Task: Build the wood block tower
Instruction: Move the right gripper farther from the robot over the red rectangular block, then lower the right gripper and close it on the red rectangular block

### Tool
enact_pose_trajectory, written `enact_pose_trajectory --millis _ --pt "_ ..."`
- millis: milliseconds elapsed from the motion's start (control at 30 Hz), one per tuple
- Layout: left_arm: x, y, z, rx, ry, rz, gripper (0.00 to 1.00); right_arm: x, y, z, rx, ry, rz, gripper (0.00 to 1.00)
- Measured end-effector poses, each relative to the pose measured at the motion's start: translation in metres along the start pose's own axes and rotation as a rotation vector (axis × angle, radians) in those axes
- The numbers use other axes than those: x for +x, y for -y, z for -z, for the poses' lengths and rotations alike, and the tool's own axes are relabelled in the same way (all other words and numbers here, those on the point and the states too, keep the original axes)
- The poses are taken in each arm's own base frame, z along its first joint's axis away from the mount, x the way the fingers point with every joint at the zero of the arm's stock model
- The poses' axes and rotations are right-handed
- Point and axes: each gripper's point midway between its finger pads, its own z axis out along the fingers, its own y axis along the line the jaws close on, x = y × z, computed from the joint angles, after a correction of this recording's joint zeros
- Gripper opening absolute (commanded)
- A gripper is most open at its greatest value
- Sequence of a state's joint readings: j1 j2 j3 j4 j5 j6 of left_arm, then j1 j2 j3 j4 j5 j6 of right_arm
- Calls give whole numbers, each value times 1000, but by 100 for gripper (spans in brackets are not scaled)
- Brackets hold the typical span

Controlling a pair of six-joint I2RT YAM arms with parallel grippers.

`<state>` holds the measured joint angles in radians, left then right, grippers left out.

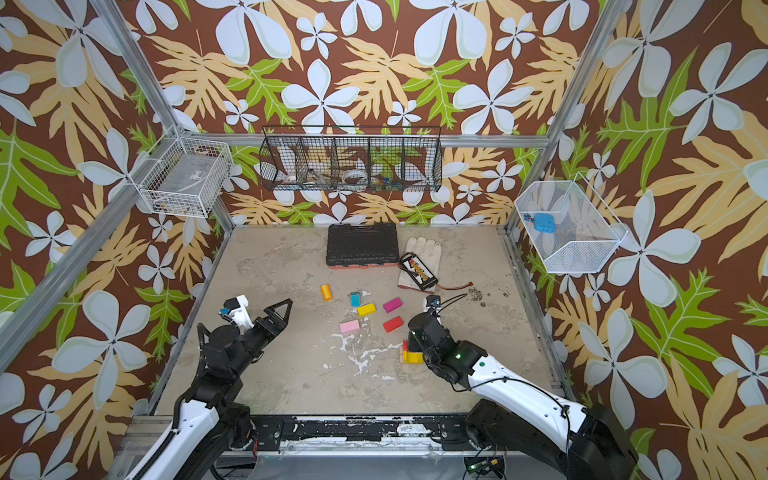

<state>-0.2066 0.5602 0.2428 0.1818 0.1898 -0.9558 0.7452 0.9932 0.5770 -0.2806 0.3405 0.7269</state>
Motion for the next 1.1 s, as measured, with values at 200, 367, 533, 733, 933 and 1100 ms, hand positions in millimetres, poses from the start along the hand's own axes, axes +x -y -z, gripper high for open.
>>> enact_pose_trajectory --millis 200,367,533,733,933,1100 --pt "13 5 2 -2 -93 73 100 -15 -33 -15 -66 -11 26 57" --pt "16 -4 -2 -49 -106 85 100 -17 -68 -49 -85 -88 77 59" --pt "16 -12 -6 -84 -102 89 100 -9 -89 -78 -72 -153 135 63" --pt "15 -18 -11 -113 -102 93 100 1 -71 -94 1 -188 177 76" --pt "13 -16 -10 -108 -98 91 100 13 -65 -100 5 -226 193 87" --pt "8 -14 -8 -103 -64 82 100 20 -66 -103 -11 -245 207 90"
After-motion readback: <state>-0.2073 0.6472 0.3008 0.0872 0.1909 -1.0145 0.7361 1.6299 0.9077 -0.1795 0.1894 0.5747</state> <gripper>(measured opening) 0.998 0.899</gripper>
